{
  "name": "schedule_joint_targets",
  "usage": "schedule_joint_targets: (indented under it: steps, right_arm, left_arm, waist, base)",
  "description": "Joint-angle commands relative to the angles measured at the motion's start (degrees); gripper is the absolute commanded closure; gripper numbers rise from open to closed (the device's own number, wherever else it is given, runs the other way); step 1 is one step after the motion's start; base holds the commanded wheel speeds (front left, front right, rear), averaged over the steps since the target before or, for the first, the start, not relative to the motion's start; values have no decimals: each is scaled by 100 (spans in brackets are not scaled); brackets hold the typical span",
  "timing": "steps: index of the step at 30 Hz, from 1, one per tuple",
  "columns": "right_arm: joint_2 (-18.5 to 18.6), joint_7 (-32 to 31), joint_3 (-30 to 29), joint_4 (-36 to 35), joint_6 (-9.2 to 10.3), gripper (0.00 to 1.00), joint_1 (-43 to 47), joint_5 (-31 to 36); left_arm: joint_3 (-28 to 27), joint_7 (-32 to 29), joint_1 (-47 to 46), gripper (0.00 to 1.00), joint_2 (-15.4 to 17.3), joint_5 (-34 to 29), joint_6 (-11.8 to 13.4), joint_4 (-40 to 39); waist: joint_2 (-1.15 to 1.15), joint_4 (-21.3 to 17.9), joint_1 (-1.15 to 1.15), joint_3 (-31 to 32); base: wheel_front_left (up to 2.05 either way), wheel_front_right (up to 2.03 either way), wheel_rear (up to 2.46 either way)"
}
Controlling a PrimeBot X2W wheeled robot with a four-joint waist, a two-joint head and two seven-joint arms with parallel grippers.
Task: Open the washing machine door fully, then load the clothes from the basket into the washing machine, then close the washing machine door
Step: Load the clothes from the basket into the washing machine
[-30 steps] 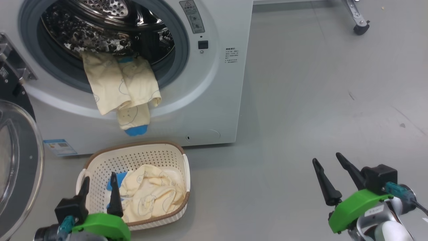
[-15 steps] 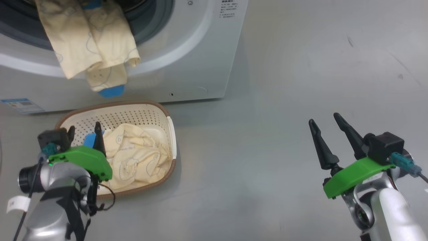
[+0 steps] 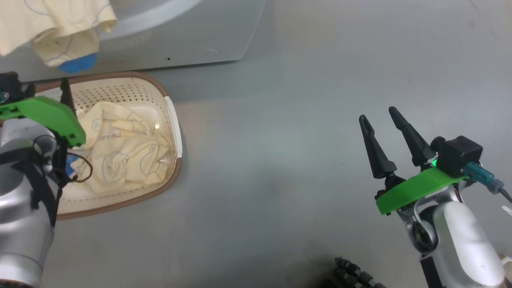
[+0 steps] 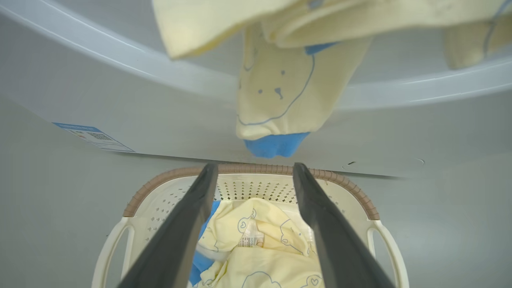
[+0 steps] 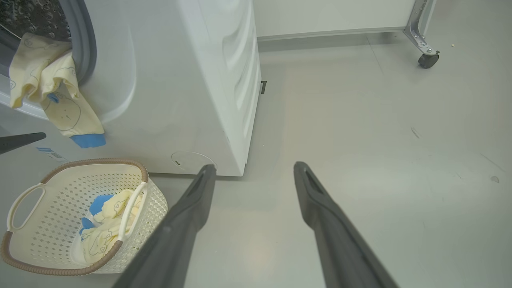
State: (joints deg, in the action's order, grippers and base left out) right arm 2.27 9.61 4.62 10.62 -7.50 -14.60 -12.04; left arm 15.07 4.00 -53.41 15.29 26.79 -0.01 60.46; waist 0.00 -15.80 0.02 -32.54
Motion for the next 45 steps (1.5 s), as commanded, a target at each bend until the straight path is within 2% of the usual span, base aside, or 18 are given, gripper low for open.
schedule_joint_targets:
  steps: [1,11,18,19,20,21,33,39,45]
  right_arm:
    - [61,76,149,-134,1,0,-72,-44]
    - [61,237,338,42,1,0,-212,-266]
    - [61,315,463,154,1,0,-217,-417]
    - [61,321,483,165,1,0,-223,-425]
    - [61,327,496,174,1,0,-229,-429]
    - [61,334,505,180,1,0,-234,-447]
    - [61,372,415,263,1,0,-227,-465]
    - [61,342,356,280,1,0,-247,-418]
    - [61,329,318,329,1,0,-243,-406]
  left_arm:
    - [-151,8,-192,0,303,19,0,-34]
    - [-155,67,-1011,0,591,47,-161,572]
    - [-23,118,-1253,0,619,11,-377,827]
    - [-10,127,-1284,35,622,17,-420,846]
    - [-8,138,-1308,93,620,39,-466,865]
    - [5,104,-1322,100,610,58,-512,897]
    - [258,12,-1574,100,545,4,-643,1061]
    - [579,-445,-1855,100,296,-90,-718,979]
    - [840,-796,-2030,100,194,-78,-743,733]
  waist:
    - [0,-137,-2,-202]
    - [0,-350,-2,-474]
    - [0,-414,-2,-465]
    - [0,-425,-2,-462]
    - [0,-434,-2,-456]
    - [0,-441,-2,-447]
    - [0,-400,-2,-431]
    - [0,-162,-2,-367]
    - [0,-9,-2,-218]
  base:
    - [0,0,0]
    - [0,0,0]
    - [0,0,0]
    - [0,0,0]
    - [0,0,0]
    - [0,0,0]
    - [0,0,0]
    - [0,0,0]
    - [0,0,0]
